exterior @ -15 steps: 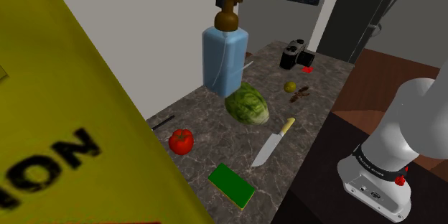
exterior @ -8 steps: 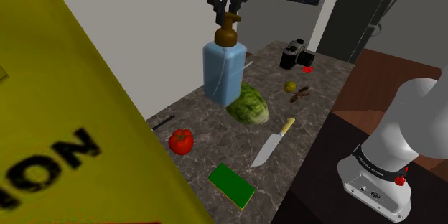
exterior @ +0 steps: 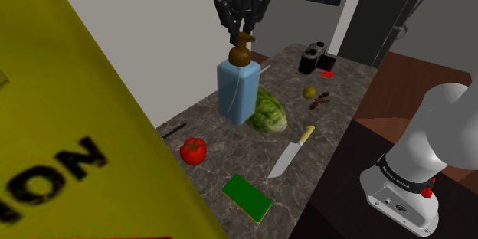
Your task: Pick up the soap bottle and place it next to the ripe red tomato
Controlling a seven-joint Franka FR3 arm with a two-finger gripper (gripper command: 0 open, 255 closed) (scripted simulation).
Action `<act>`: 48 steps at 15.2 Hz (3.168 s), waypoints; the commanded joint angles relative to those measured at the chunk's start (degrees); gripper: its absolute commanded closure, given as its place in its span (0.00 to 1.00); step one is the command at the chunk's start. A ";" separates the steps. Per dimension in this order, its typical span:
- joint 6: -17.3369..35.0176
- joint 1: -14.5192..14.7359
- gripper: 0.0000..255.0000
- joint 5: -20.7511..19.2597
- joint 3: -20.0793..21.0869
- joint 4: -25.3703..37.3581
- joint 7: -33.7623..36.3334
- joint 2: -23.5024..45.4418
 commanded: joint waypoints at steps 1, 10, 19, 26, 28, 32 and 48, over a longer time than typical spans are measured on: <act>1.65 0.04 1.00 0.14 0.00 -2.04 0.01 -0.47; 8.67 0.16 1.00 0.42 0.04 -9.84 0.04 -1.30; 15.58 0.27 1.00 0.36 0.26 -16.52 0.34 -1.04; 20.95 0.33 1.00 0.05 0.52 -21.00 0.77 -0.10; 22.49 0.34 1.00 -0.09 0.60 -22.17 0.93 0.28; 25.56 0.34 1.00 -0.44 0.78 -24.37 1.31 1.21; 21.76 0.41 0.00 0.14 0.60 -22.03 0.88 -0.33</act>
